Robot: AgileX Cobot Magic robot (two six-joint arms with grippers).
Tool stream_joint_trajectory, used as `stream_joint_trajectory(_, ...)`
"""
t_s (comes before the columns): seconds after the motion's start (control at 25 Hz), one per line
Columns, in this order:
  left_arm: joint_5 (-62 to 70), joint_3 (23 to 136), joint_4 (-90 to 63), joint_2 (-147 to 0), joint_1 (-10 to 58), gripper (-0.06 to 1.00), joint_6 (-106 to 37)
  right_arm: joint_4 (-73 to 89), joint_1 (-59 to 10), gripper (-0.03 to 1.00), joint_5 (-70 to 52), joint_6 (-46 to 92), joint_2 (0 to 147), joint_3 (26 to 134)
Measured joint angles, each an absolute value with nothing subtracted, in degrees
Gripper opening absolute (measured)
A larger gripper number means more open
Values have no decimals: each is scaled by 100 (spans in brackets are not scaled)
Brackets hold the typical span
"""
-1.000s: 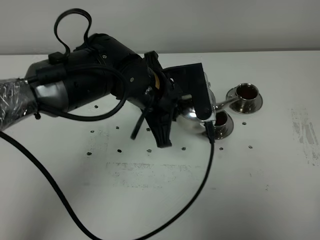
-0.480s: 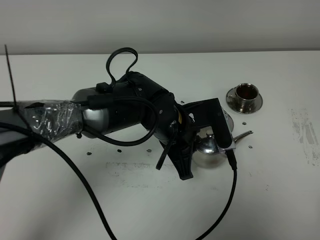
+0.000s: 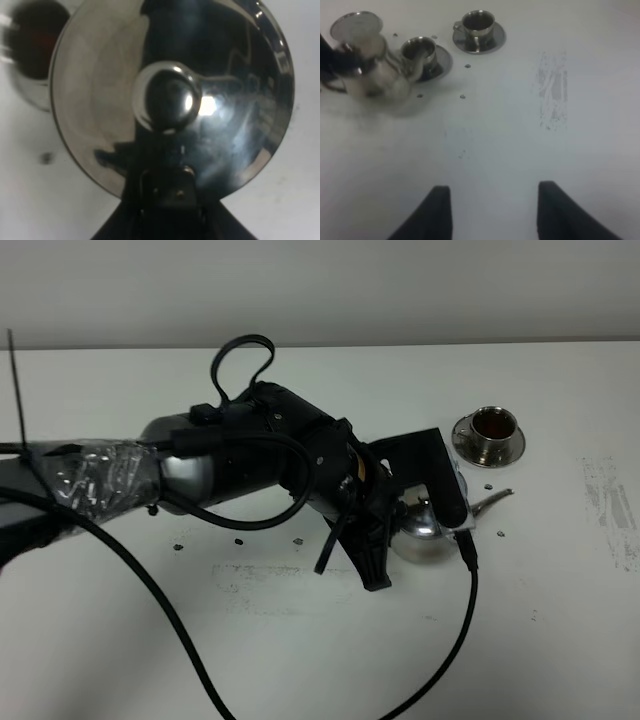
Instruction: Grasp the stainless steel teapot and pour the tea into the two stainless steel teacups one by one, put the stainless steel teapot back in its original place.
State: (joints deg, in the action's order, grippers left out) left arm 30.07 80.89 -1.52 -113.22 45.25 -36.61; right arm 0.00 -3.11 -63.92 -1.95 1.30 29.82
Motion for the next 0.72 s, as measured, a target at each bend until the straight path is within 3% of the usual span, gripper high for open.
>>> stream_joint_trajectory(0.36,3129,8509,171,-11235,3423,21,-3188,0,-311,41,-6392,-195,130,2982)
stream_joint_trajectory(0.72,4068,10740,187,-12543,2881,21,-2639,0,-311,41,-6392,-195,130,2982)
